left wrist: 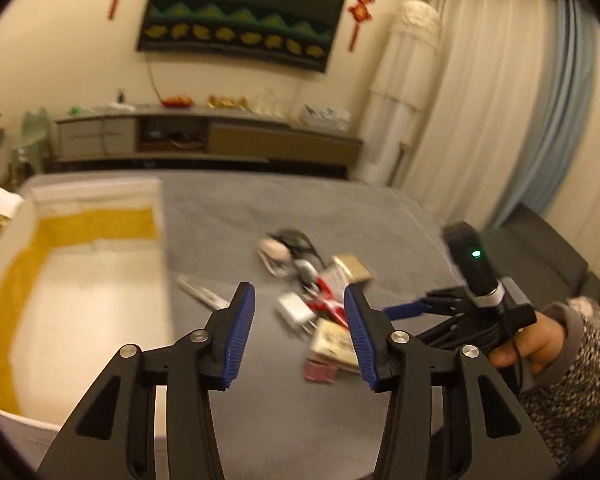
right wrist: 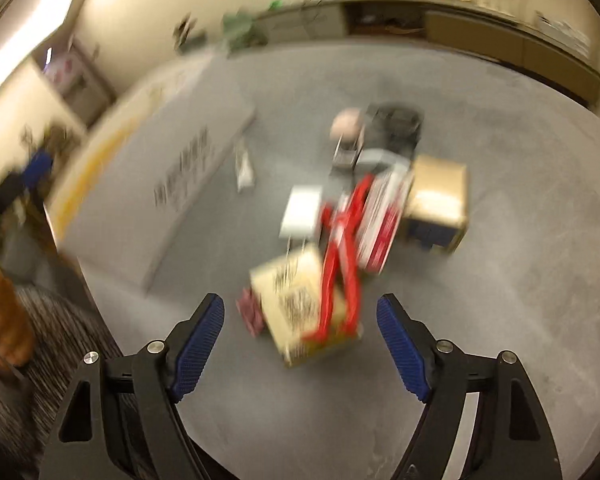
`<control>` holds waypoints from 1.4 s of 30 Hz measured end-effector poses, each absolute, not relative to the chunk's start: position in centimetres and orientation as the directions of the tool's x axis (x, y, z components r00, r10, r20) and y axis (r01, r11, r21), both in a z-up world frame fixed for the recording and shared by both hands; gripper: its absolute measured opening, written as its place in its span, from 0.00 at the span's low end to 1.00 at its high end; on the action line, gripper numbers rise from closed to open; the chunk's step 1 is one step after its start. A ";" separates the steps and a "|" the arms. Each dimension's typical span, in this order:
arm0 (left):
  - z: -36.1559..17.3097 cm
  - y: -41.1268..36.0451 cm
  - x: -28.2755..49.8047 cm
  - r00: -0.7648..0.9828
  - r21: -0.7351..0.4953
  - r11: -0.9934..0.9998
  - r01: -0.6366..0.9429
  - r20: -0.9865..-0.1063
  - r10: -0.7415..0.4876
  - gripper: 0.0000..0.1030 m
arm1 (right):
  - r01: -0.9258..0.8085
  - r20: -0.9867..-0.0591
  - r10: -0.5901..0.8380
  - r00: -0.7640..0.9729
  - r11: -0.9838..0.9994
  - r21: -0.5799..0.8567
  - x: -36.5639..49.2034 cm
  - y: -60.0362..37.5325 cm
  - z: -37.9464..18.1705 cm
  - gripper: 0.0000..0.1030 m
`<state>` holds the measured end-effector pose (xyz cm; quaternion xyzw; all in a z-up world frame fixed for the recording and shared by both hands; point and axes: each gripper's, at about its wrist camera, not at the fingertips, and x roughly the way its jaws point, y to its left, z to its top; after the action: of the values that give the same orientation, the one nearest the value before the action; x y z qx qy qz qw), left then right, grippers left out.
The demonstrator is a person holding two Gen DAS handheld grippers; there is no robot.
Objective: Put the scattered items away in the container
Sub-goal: 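Grasp the pink binder clip with the left gripper while the right grasps the beige tissue pack, then carry the clip and tissue pack with both grippers over the white box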
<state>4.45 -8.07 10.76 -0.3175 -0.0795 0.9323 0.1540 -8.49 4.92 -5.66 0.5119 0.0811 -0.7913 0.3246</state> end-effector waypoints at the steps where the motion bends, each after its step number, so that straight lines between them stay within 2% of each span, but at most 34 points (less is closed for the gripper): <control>1: 9.9 -7.0 4.0 -0.727 -0.244 -0.939 -0.241 -0.596 0.341 0.48 | 0.619 -0.865 -0.423 -0.269 -0.764 0.181 -8.1 4.7 -6.0 0.77; 5: 6.7 -3.6 2.2 -0.650 -0.222 -0.944 -0.246 -0.684 0.330 0.48 | 0.639 -0.888 -0.345 -0.302 -0.765 0.080 -8.2 4.4 -8.9 0.76; 6: 6.2 -3.1 2.0 -0.641 -0.210 -0.946 -0.245 -0.697 0.321 0.48 | 0.633 -0.889 -0.340 -0.307 -0.771 0.076 -8.6 4.6 -9.1 0.63; 7: 5.7 -2.6 1.8 -0.632 -0.198 -0.949 -0.244 -0.710 0.311 0.48 | 0.624 -0.885 -0.348 -0.309 -0.777 0.088 -9.0 5.2 -9.0 0.58; 10: 4.4 -1.2 1.4 -0.606 -0.179 -0.947 -0.268 -0.733 0.310 0.48 | 0.563 -0.875 -0.399 -0.275 -0.804 0.190 -10.7 7.6 -8.6 0.58; 19: -2.1 1.0 -0.9 -0.540 -0.042 -0.958 -0.285 -0.818 0.197 0.48 | 0.541 -0.871 -0.406 -0.277 -0.815 0.208 -9.9 10.7 -7.5 0.61; 22: -2.5 1.1 -1.3 -0.547 -0.039 -0.954 -0.299 -0.812 0.204 0.47 | 0.553 -0.865 -0.411 -0.287 -0.809 0.200 -9.3 10.8 -7.2 0.65; 24: -2.4 1.1 -1.2 -0.553 -0.031 -0.950 -0.310 -0.807 0.207 0.34 | 0.555 -0.863 -0.423 -0.277 -0.803 0.216 -8.8 10.7 -7.3 0.58; 31: -0.4 -0.5 -0.1 -0.626 -0.042 -0.955 -0.293 -0.747 0.225 0.34 | 0.535 -0.800 -0.542 -0.257 -0.770 0.349 -7.4 13.0 -3.7 0.56; 42: 3.8 -3.6 0.0 -0.735 -0.107 -0.974 -0.199 -0.641 0.221 0.34 | 0.519 -0.739 -0.607 -0.292 -0.750 0.411 -7.9 10.5 0.2 0.55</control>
<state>0.02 -3.63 3.77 -0.3459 -0.0156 0.9314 0.1126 -7.85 10.54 0.22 0.4806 -0.0462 -0.8024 0.3508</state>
